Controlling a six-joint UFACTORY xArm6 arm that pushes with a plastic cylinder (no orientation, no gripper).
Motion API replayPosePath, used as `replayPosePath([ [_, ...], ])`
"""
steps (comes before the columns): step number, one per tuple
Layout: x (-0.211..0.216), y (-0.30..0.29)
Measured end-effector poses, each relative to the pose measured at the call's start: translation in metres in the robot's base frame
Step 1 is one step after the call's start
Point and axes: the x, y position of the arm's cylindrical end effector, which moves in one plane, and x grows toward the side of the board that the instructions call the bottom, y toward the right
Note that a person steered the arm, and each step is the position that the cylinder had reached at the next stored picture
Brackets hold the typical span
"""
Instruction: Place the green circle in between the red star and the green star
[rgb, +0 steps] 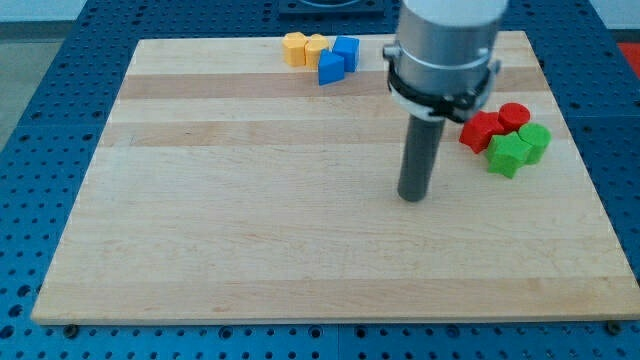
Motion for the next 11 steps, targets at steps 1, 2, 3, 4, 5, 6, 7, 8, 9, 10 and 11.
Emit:
replayPosePath([
  [1,0.008,0.048],
  [2,0.007,0.096],
  [3,-0.006,0.147],
  [4,-0.028,0.177],
  [5,-0.046,0.196],
  [6,-0.072,0.193],
  [7,-0.082,0.181],
  [8,-0.074,0.164],
  [9,-0.063,0.164],
  [10,-0.06,0.156],
  [11,-0.068,0.145],
])
